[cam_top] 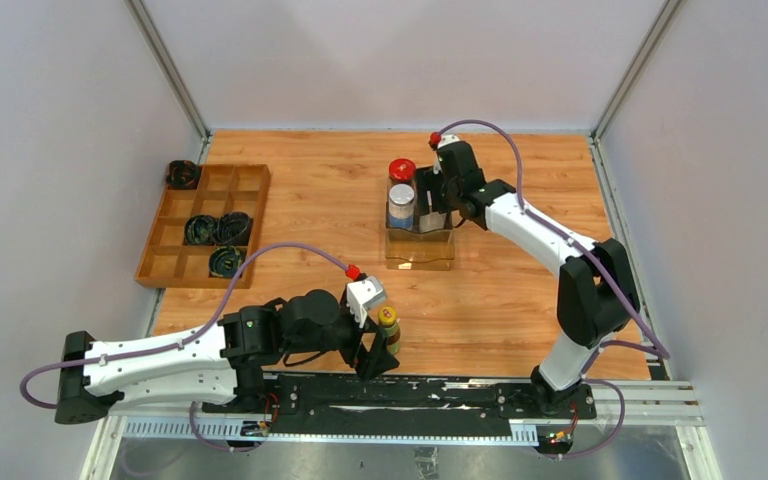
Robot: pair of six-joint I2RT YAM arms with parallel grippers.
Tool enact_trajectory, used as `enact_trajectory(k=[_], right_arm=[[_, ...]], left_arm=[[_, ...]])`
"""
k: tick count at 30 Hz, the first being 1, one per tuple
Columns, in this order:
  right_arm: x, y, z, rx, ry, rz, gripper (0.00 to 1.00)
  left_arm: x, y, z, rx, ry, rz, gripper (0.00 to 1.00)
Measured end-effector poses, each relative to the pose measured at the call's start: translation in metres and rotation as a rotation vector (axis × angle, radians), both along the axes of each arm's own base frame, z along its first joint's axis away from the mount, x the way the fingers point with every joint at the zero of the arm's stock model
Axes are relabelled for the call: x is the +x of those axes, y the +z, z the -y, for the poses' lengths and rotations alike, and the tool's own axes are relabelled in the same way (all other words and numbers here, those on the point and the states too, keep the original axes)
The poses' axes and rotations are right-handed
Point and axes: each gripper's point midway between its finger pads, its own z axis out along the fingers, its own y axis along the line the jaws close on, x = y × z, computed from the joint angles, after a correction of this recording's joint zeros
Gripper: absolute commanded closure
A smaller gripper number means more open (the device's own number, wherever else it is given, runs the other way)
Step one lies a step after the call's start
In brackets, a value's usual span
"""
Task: Organize the condiment bottles
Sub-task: Place the bottle in the storage box.
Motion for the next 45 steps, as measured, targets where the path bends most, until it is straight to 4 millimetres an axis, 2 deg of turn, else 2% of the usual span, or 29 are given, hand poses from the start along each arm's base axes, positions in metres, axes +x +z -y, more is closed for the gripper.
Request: enact_trajectory(k=[11, 18, 22, 26, 31, 34, 38, 45], right_arm=[[-0.011, 0.006, 0.007, 0.002, -0.006, 0.001, 0.11], [-0.015, 0.022, 0.01, 0.011, -0.007, 0.029, 0.09], [-0.022, 0.038, 0.018, 0.005, -0.017, 0.054, 0.09], [-0.036, 0.071, 0.031, 0.009, -0.027, 0.108, 0.09], [-0.071, 0.124, 0.053, 0.048, -0.024, 0.192, 0.12], [-0.095, 0.139, 0.061, 0.067, -0.005, 0.204, 0.15], [-0.134, 0.13, 0.062, 0.056, 0.062, 0.151, 0.19], [-0.221, 0.109, 0.031, 0.026, 0.306, 0.051, 0.26]], left_arm=[[-0.003, 0.003, 0.002, -0.018, -0.011, -0.016, 0.0], [-0.005, 0.004, 0.003, -0.025, -0.014, -0.025, 0.0], [-0.005, 0.005, 0.003, -0.026, -0.012, -0.026, 0.0], [-0.003, 0.011, 0.001, -0.014, -0.01, -0.014, 0.0], [0.005, 0.044, 0.008, -0.035, -0.003, 0.033, 0.0], [0.011, 0.06, 0.013, -0.04, 0.009, 0.06, 0.0], [0.02, 0.075, 0.012, -0.017, 0.047, 0.092, 0.0], [0.039, 0.106, -0.006, 0.002, 0.159, 0.153, 0.0]])
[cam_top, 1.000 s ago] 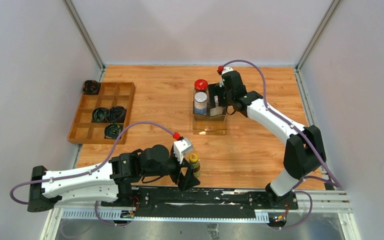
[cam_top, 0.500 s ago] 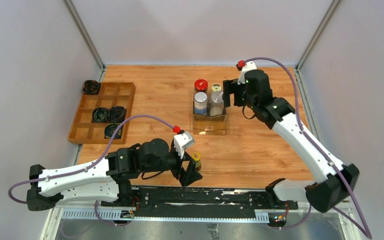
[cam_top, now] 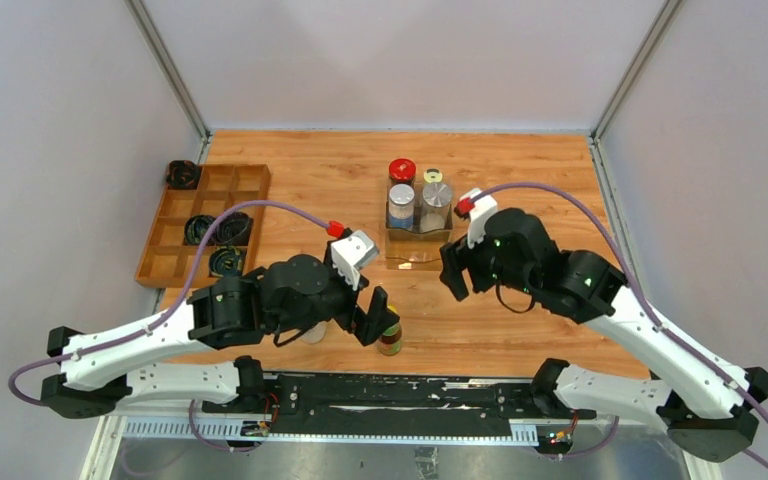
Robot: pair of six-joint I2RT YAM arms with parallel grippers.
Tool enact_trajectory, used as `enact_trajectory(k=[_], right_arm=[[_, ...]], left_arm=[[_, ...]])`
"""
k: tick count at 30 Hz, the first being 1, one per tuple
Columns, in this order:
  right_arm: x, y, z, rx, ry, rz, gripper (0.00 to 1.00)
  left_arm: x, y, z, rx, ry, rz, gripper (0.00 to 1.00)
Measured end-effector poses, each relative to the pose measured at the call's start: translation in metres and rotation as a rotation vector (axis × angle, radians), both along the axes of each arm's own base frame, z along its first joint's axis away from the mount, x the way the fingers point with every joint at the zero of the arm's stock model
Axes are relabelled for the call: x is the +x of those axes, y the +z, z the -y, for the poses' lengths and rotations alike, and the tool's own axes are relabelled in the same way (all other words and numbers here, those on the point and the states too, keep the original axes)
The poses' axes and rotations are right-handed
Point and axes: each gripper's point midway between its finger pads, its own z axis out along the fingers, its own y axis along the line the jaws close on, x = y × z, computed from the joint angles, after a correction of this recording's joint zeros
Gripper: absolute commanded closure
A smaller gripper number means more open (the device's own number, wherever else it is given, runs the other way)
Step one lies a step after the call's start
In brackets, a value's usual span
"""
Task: Organize the condiment bottles
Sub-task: Place the bottle in the storage box, then move the bottle to the center of the board.
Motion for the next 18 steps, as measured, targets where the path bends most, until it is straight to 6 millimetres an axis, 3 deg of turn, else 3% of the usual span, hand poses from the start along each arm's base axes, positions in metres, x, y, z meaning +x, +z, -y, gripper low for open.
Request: enact_trajectory(k=[7, 13, 18], right_arm=[[-0.065, -0.012, -0.027, -0.055, 0.192, -0.017, 0.26], [-0.093, -0.028, -0.05, -0.134, 0.288, -0.002, 0.27], [-0.102, -0.046, -0.07, -0.211, 0.314, 0.003, 0.27]], left_arm=[[0.019, 0.009, -0.03, 0.043, 0.146, 0.019, 0.0], [0.048, 0.001, -0.073, 0.089, 0.32, 0.001, 0.0], [0.068, -0.01, -0.11, 0.074, 0.466, -0.046, 0.0]])
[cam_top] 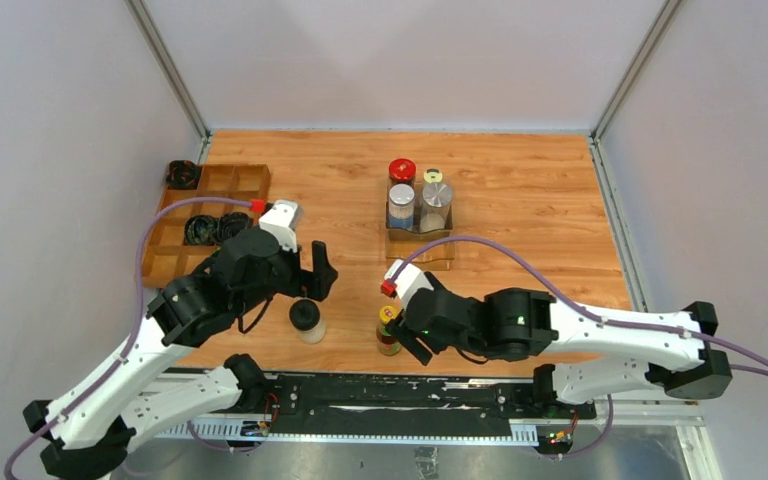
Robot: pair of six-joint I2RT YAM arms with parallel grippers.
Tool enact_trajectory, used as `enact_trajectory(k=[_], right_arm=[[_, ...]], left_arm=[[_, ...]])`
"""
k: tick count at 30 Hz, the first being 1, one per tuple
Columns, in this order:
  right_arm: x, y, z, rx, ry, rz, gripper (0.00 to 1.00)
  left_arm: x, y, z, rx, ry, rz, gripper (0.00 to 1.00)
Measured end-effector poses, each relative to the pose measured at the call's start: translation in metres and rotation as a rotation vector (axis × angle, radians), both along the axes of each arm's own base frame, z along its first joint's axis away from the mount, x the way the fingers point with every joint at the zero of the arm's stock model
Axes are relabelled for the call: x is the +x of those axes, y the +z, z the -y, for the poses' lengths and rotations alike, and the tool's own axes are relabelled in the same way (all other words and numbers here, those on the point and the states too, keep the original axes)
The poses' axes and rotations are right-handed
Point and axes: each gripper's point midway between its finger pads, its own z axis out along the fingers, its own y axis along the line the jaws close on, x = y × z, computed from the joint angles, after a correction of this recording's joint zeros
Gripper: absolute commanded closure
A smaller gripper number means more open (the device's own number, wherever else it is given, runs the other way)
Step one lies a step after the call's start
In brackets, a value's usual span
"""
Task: Organize the condiment bottles
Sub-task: Move the bottle to the center of the board.
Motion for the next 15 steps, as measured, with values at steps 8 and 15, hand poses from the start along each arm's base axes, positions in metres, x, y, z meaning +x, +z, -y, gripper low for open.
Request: enact_trajectory(k=[8, 15], right_arm=[[0.007, -0.002, -0.018, 0.001, -0.021, 0.036, 0.3], [0.015, 0.007, -0.028, 0.032, -0.035, 0.077, 0.33]], left_arm=[[-0.004, -0.068, -0.022, 0.004, 0.066, -0.178, 0.0], [-0.014, -0.083, -0.017, -0.024, 0.043, -0.224, 0.0]])
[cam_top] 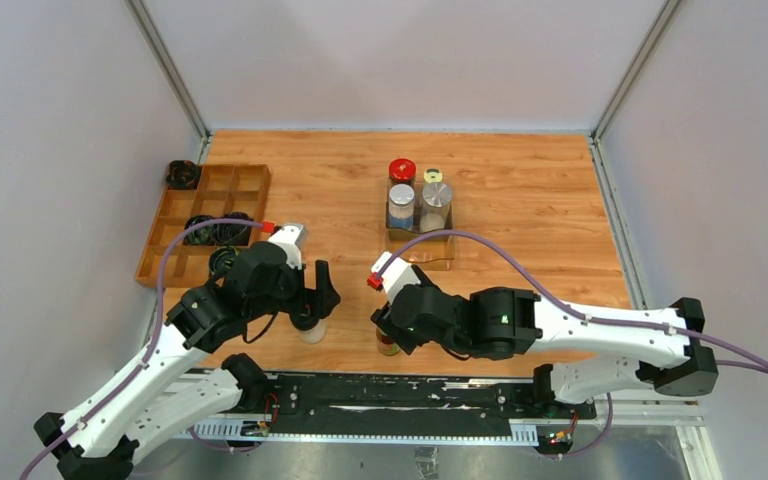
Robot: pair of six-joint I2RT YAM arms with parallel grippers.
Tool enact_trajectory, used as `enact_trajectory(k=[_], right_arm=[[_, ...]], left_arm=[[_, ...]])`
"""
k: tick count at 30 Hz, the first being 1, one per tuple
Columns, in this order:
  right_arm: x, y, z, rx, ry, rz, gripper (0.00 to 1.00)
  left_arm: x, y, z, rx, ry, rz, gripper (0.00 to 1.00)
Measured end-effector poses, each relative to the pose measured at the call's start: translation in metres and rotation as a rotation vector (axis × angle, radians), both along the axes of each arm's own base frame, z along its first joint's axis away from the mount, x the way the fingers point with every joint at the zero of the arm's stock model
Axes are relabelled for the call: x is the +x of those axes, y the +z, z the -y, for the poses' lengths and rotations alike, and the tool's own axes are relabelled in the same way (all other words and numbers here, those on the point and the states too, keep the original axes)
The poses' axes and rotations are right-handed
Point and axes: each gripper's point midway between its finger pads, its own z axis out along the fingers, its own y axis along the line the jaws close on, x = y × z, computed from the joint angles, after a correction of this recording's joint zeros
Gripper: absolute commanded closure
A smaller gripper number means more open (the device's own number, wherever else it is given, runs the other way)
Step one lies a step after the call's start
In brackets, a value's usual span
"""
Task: Organize the condiment bottles
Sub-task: Move the bottle to the center of the board.
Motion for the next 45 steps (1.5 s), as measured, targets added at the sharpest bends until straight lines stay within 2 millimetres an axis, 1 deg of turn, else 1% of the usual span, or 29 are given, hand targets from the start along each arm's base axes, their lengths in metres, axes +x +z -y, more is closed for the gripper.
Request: enact_trajectory(k=[5, 11, 17, 21, 26, 29, 32, 35, 37, 39, 41, 43, 45], right_arm=[[0.003, 0.002, -0.015, 0.0, 0.009, 0.015, 0.34], [0.005, -0.004, -0.028, -0.024, 0.022, 0.024, 0.35], [0.007, -0.009, -0.032, -0.037, 0.021, 0.023, 0.36], [0.011, -0.007, -0.033, -0.025, 0.009, 0.021, 0.36], [0.019, -0.004, -0.035, 0.032, -0.003, -0.009, 0.35], [0.029, 0.004, -0.031, 0.083, -0.018, -0.036, 0.35], [0.046, 0.018, -0.024, 0.16, -0.042, -0.075, 0.34], [0.079, 0.035, -0.009, 0.255, -0.097, -0.122, 0.34], [0.105, 0.048, 0.002, 0.312, -0.134, -0.139, 0.34], [0.12, 0.057, 0.007, 0.348, -0.137, -0.156, 0.34], [0.128, 0.064, 0.006, 0.379, -0.113, -0.169, 0.34], [0.126, 0.066, 0.001, 0.392, -0.068, -0.184, 0.34], [0.12, 0.064, -0.003, 0.395, -0.028, -0.205, 0.34]], left_arm=[[-0.001, 0.003, 0.004, -0.032, -0.003, 0.003, 0.0], [-0.005, -0.002, 0.004, -0.042, -0.01, -0.005, 0.0], [-0.006, 0.0, 0.005, -0.053, -0.015, -0.001, 0.0], [-0.006, 0.001, 0.005, -0.056, -0.018, -0.001, 0.0], [-0.007, 0.001, 0.006, -0.06, -0.024, -0.004, 0.0], [-0.008, 0.001, 0.006, -0.062, -0.027, -0.005, 0.0], [-0.008, 0.001, 0.007, -0.063, -0.028, -0.004, 0.0], [-0.007, 0.002, 0.008, -0.067, -0.029, -0.001, 0.0], [-0.007, 0.002, 0.008, -0.068, -0.029, -0.001, 0.0], [-0.007, 0.002, 0.008, -0.068, -0.029, -0.001, 0.0], [-0.007, 0.002, 0.008, -0.068, -0.03, 0.0, 0.0], [-0.007, 0.003, 0.008, -0.07, -0.03, 0.001, 0.0], [-0.008, 0.002, 0.007, -0.069, -0.029, 0.0, 0.0]])
